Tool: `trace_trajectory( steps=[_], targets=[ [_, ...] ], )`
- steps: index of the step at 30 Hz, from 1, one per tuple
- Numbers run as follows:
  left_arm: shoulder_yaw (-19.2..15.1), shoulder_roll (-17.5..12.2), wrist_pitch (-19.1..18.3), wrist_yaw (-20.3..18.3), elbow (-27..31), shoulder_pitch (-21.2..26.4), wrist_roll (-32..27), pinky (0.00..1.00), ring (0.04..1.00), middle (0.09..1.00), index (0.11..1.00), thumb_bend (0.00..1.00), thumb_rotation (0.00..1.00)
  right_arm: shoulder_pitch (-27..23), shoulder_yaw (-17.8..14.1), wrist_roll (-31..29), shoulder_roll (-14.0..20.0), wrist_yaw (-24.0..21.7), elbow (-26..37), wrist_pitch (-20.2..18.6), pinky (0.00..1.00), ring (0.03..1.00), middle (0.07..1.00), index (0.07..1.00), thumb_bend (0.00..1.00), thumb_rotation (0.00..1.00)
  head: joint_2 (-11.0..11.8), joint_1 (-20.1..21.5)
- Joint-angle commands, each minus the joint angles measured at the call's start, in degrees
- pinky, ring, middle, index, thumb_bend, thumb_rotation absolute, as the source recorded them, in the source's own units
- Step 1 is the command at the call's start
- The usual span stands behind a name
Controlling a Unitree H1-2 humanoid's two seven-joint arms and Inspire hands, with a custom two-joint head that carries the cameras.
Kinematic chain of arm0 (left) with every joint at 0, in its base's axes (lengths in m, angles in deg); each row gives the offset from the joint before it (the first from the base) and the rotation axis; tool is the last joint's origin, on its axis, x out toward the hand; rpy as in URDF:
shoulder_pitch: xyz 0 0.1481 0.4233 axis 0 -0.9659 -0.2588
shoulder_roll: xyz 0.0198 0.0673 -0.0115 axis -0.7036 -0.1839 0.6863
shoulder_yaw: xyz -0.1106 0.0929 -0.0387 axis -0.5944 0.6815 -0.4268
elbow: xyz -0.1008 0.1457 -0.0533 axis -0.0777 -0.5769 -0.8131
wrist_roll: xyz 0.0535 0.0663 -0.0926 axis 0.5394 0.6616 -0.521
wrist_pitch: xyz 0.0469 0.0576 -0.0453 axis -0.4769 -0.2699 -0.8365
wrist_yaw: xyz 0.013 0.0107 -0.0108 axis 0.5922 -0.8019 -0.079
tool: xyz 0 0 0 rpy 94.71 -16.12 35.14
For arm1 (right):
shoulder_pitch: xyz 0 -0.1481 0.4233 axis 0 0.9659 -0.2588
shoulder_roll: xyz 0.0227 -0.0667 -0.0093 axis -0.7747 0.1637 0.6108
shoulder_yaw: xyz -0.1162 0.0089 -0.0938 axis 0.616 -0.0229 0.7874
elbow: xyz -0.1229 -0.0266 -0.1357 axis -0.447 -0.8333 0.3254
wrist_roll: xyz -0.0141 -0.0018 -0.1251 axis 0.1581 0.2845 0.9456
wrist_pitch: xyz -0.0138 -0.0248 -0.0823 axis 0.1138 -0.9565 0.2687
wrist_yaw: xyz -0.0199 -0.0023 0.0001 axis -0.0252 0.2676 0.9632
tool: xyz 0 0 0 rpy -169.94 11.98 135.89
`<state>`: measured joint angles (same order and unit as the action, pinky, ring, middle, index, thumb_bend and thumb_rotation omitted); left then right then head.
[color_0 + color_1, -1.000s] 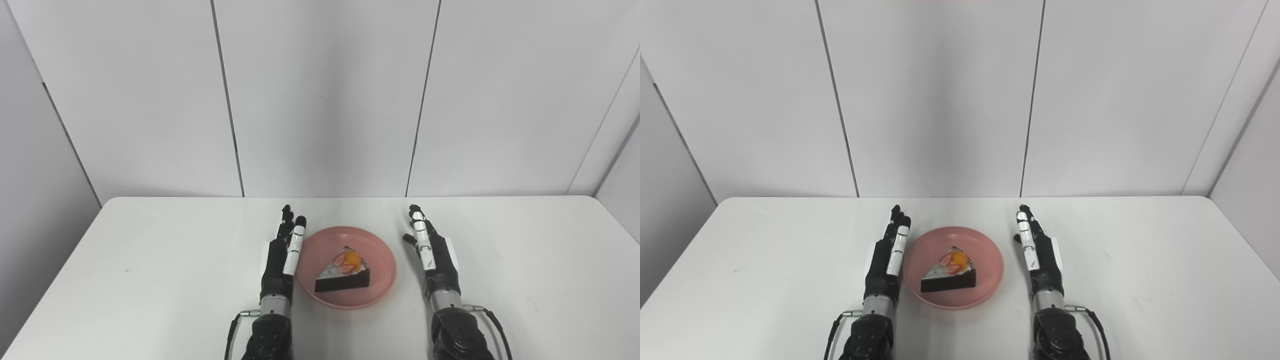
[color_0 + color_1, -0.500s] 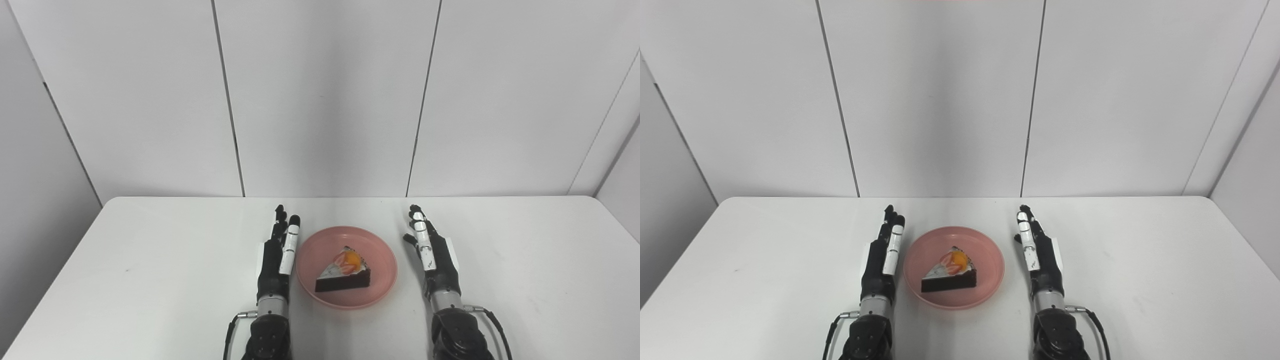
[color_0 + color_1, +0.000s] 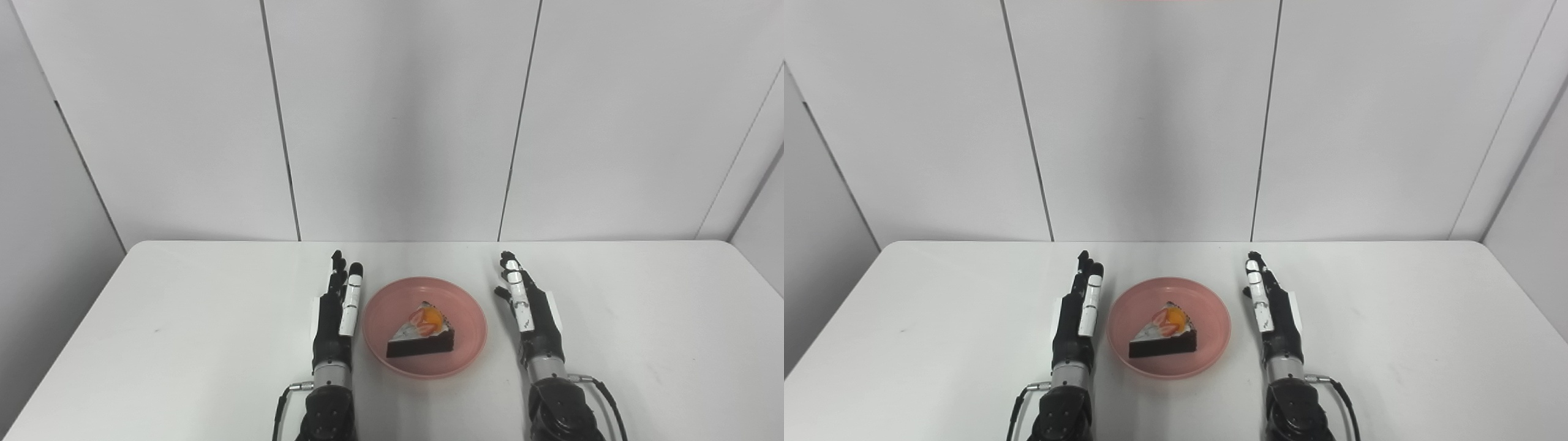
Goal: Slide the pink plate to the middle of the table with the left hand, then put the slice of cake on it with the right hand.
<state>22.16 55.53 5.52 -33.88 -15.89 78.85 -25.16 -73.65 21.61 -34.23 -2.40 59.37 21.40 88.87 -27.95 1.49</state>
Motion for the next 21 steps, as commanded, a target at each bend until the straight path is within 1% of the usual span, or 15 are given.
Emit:
trace_trajectory(
  steps=[1,10,17,21],
  targets=[
    [-0.10,-0.18,0.81,-0.24,0.06,-1.38,-0.07,1.00,1.000,1.000,0.987,0.63,0.94,0.81,0.45,0.10,-0.92,-0.55,0.22,-0.47,0.91,0.940,0.921,0.885,0.74,1.00,-0.12,0.00],
    [0.16,-0.66,0.49,-1.33,0.31,-1.15,-0.74,1.00,1.000,1.000,0.992,0.63,0.93,0.82,0.42,0.31,-1.09,-0.43,-0.41,0.31,0.91,0.943,0.929,0.890,0.73,1.00,0.00,0.51],
    [0.57,-1.02,-0.21,-1.96,0.40,-1.02,-0.46,1.00,1.000,0.994,0.989,0.62,0.94,1.11,0.34,0.72,-0.96,0.02,0.07,0.37,0.93,0.946,0.935,0.898,0.71,1.00,0.00,0.51],
    [0.36,-1.00,0.01,-2.41,0.27,-0.94,-1.03,1.00,1.000,0.992,0.990,0.61,0.92,1.28,0.38,0.89,-0.72,0.02,-0.08,0.61,0.92,0.941,0.934,0.905,0.73,1.00,0.10,0.62]
  ],
)
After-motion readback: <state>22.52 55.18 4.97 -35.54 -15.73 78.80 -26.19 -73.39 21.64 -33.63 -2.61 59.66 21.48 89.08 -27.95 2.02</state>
